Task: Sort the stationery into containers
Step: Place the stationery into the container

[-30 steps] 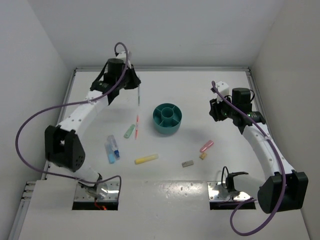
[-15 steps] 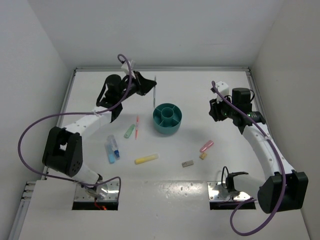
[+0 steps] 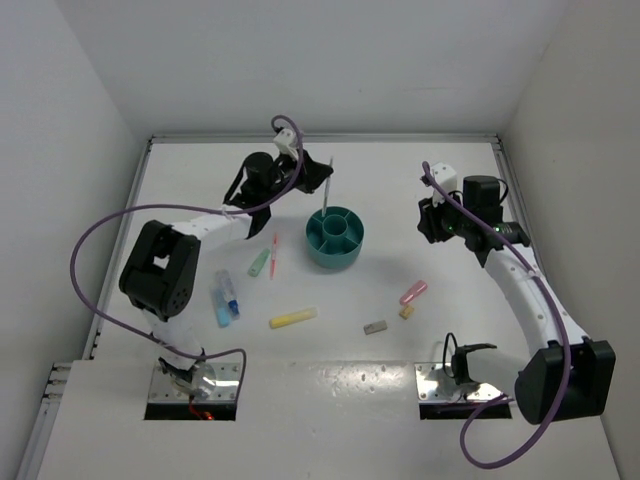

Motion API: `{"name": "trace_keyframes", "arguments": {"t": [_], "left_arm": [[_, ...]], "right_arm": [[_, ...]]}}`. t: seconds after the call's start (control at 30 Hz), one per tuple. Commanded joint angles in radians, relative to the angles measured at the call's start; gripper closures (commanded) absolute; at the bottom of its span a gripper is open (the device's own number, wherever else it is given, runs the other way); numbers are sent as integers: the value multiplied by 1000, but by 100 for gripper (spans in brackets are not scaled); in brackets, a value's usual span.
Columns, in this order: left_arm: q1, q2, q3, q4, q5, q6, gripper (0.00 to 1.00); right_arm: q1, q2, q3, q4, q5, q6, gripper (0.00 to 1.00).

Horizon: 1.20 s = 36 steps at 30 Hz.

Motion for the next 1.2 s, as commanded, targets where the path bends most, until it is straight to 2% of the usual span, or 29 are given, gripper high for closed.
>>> {"name": "trace_keyframes", "arguments": {"t": [0.0,0.5,0.77,1.0,1.17], "left_arm": [[-12,21,15,133,-26,46,100],[-32,131,23,196,-18,34,100],[-42,141,-16,183,-9,24,82],[-51,141,-16,146,-18,33,79],[-60,141,-13,123,-18,33,68]], "right_arm": [[0,7,24,39,-18,1,63],[0,25,24,39,0,-8,63],[0,25,24,39,0,-8,63],[0,25,24,39,9,-8,63],[0,25,24,39,9,-8,63]]}}
